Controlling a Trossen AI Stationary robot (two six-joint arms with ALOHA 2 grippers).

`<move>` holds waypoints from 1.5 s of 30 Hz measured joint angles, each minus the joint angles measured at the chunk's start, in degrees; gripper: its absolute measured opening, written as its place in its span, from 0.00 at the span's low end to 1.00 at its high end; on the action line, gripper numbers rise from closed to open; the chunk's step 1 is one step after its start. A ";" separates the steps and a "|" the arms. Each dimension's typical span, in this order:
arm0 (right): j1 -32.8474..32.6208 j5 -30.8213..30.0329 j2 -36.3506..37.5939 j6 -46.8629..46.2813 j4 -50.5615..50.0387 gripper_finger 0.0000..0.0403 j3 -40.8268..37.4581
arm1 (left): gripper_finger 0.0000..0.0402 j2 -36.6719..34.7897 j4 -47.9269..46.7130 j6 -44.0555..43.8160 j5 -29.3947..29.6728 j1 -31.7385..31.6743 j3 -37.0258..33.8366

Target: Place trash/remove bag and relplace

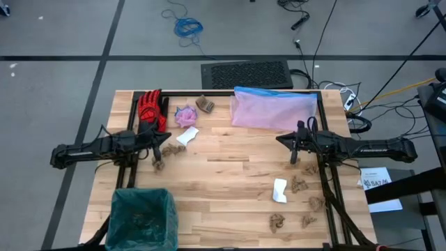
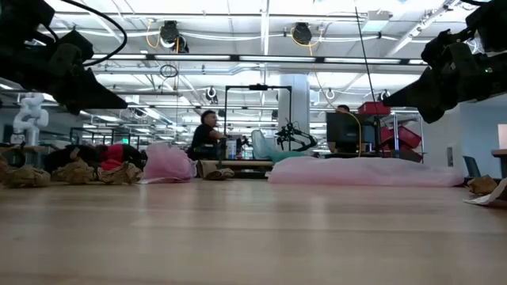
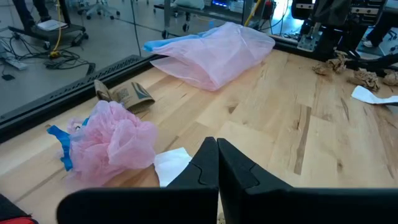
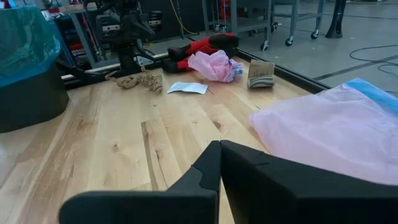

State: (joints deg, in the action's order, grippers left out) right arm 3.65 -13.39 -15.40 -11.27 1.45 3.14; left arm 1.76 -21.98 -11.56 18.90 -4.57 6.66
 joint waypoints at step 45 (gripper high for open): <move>0.01 0.00 0.00 0.00 0.02 0.00 0.00 | 0.00 -0.01 8.70 -1.62 3.32 -0.01 0.00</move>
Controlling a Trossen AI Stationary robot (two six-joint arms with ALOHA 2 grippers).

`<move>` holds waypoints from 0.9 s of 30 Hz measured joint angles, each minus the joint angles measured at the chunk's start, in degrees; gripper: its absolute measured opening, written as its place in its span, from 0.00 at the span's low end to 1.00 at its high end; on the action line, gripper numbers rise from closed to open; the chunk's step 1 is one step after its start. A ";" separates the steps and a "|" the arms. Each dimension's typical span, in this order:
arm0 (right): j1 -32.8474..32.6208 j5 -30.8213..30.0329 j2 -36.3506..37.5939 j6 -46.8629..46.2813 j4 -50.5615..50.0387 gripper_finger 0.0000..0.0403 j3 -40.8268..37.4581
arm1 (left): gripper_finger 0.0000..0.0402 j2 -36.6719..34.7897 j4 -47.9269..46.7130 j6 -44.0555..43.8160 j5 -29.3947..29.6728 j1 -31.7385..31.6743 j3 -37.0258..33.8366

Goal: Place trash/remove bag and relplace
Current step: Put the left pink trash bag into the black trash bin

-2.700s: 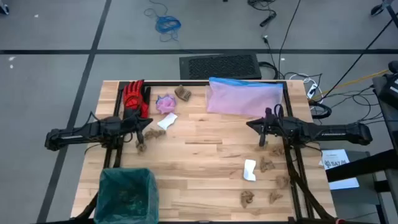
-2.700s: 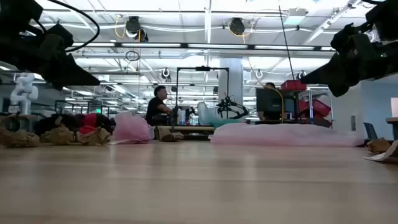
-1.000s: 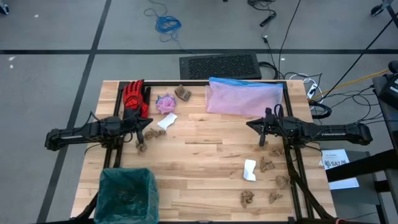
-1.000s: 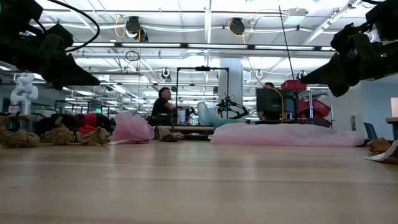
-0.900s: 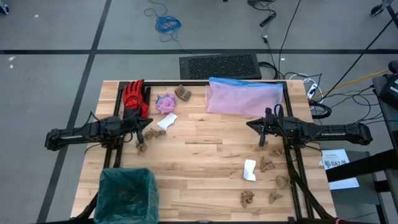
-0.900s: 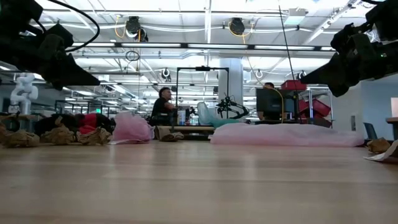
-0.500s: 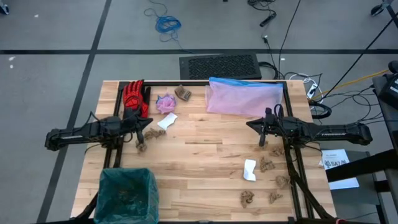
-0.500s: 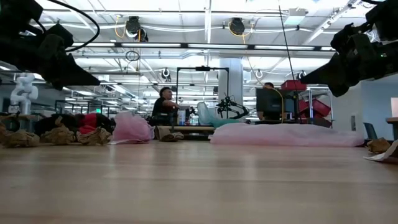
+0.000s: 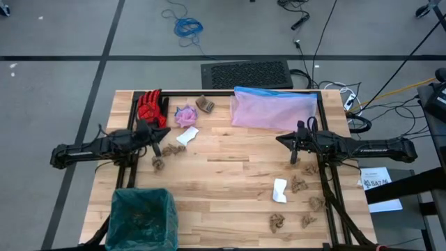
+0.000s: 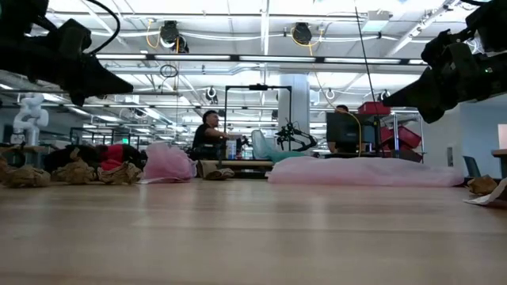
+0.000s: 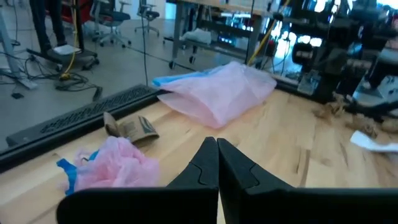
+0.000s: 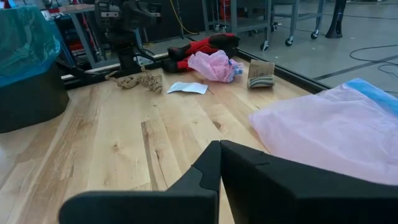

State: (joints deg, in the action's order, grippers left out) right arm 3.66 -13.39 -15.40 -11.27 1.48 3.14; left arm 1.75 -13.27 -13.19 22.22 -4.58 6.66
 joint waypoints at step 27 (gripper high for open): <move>0.00 0.00 0.00 0.00 -0.02 0.00 0.00 | 0.00 51.40 -15.93 -20.87 -2.69 -14.73 34.45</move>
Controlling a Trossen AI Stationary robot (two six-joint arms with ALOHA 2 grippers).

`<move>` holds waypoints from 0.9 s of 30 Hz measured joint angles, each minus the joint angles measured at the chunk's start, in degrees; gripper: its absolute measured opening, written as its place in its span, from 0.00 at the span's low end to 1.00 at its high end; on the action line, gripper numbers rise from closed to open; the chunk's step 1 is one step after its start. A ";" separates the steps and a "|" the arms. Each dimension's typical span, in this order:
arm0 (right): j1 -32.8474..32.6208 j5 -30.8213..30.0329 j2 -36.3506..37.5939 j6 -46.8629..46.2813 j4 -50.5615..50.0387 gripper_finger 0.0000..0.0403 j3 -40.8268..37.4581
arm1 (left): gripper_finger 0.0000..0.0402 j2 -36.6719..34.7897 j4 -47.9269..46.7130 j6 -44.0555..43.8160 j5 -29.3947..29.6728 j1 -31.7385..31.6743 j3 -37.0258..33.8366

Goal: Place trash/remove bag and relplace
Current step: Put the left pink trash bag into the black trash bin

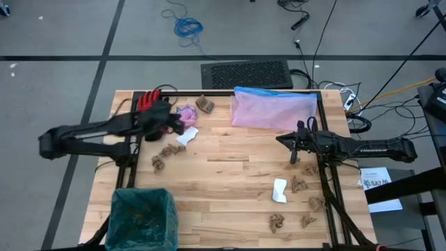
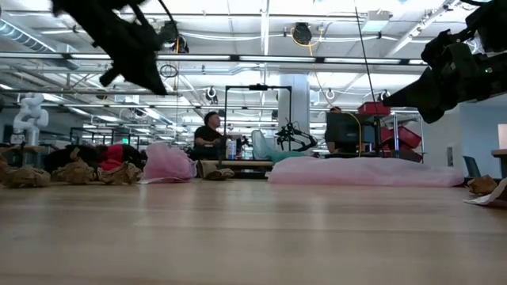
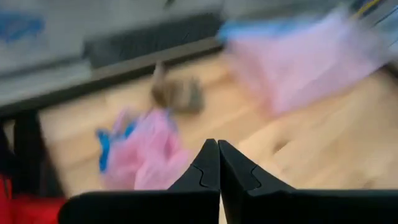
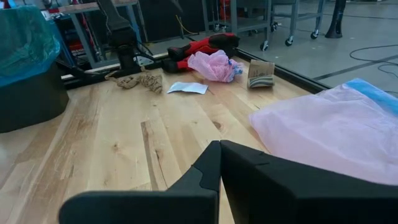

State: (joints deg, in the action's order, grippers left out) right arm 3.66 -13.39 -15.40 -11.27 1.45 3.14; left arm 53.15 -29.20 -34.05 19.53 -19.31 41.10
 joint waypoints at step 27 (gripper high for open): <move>-0.01 0.00 0.00 -0.01 0.00 0.00 0.02 | 0.45 33.39 -19.88 16.59 -18.50 -18.05 21.22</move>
State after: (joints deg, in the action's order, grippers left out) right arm 3.65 -13.39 -15.40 -11.28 1.45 3.15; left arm 86.55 -49.07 -17.46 1.03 -37.36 62.33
